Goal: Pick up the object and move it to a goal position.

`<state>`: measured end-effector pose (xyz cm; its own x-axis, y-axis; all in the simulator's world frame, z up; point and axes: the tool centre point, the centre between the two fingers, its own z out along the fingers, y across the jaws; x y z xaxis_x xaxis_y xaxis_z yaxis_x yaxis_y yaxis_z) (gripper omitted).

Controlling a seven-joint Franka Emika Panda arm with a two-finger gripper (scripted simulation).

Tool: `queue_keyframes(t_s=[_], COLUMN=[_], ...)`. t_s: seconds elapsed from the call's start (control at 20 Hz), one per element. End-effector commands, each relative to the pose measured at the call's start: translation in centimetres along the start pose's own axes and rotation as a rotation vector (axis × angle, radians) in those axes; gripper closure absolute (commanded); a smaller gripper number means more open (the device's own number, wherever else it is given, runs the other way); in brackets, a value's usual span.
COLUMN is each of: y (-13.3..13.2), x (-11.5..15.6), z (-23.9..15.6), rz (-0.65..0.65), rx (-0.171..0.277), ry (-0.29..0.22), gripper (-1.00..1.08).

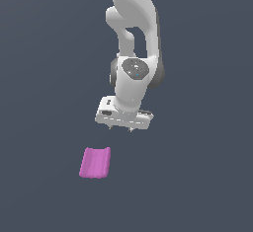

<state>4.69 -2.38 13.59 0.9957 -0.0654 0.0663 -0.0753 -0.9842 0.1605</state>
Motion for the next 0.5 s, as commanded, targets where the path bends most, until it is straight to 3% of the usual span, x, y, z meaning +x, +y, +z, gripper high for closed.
queue_keyframes(t_s=[0.0, 0.45], y=[0.8, 3.2], x=[1.5, 7.2], z=[1.3, 5.7], rz=[0.014, 0.029], rx=[-0.052, -0.271], ry=[0.023, 0.146], gripper=[-0.6, -0.6])
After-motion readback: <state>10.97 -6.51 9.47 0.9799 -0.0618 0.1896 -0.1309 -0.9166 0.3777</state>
